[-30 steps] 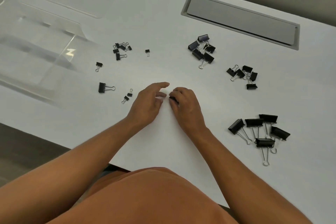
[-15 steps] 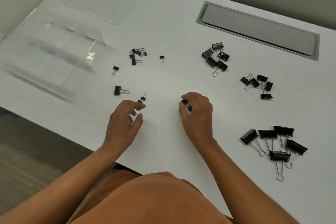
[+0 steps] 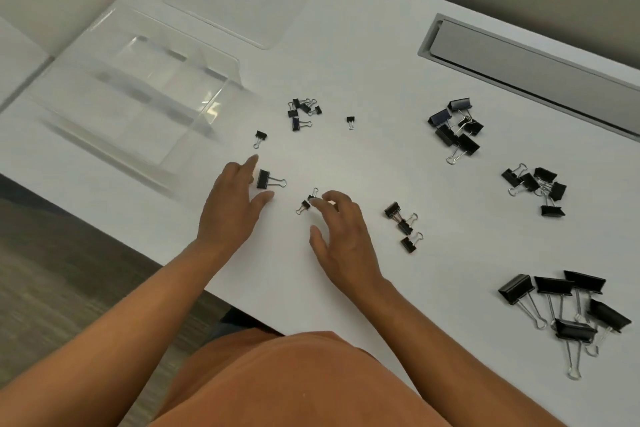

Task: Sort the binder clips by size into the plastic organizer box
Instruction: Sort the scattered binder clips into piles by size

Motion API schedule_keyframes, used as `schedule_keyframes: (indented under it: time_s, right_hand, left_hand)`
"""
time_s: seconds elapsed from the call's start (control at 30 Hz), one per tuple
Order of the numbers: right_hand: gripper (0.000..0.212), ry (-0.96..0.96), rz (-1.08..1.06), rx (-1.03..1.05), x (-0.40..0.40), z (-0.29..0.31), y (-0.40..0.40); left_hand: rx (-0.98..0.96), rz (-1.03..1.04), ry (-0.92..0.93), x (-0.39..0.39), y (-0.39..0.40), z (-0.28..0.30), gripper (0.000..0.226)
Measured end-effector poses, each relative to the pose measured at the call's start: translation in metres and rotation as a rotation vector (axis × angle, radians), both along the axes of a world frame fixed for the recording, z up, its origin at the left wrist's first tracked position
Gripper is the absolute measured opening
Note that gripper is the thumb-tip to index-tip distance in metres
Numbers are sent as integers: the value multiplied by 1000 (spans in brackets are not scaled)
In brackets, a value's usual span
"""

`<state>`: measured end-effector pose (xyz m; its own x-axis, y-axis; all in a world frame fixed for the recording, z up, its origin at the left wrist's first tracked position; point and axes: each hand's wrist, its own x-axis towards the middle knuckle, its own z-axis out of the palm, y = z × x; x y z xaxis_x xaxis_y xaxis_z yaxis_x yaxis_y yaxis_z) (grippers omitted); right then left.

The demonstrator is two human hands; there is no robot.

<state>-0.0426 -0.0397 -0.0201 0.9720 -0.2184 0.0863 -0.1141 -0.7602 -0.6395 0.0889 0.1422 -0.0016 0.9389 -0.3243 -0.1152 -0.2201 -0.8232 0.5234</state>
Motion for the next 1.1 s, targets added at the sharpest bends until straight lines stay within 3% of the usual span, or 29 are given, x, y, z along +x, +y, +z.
schedule_keyframes:
  time_s: [0.3, 0.4, 0.53, 0.6, 0.73, 0.83, 0.93, 1.1]
  right_hand:
    - [49, 91, -213, 166, 29, 7, 19]
    - [38, 84, -375, 380, 32, 27, 23]
    - [22, 78, -571, 796, 33, 51, 24]
    - [17, 12, -689, 854, 25, 56, 22]
    - [24, -109, -917, 795, -4, 68, 18]
    - [29, -132, -954, 669, -29, 76, 11]
    - [27, -111, -964, 520, -47, 79, -3]
    - [25, -115, -1009, 378, -63, 74, -38]
  left_hand:
    - [-96, -196, 58, 34, 14, 5, 32]
    - [-276, -185, 143, 29, 7, 20, 29]
    - [-432, -418, 266, 19, -22, 33, 34]
    - [-478, -481, 348, 15, -44, 38, 36]
    - [-521, -499, 591, 7, -91, 49, 36]
    - [-526, -559, 691, -6, -117, 59, 24]
    - [-551, -563, 761, -25, -136, 64, 13]
    - [-538, -479, 804, -54, -163, 59, 17]
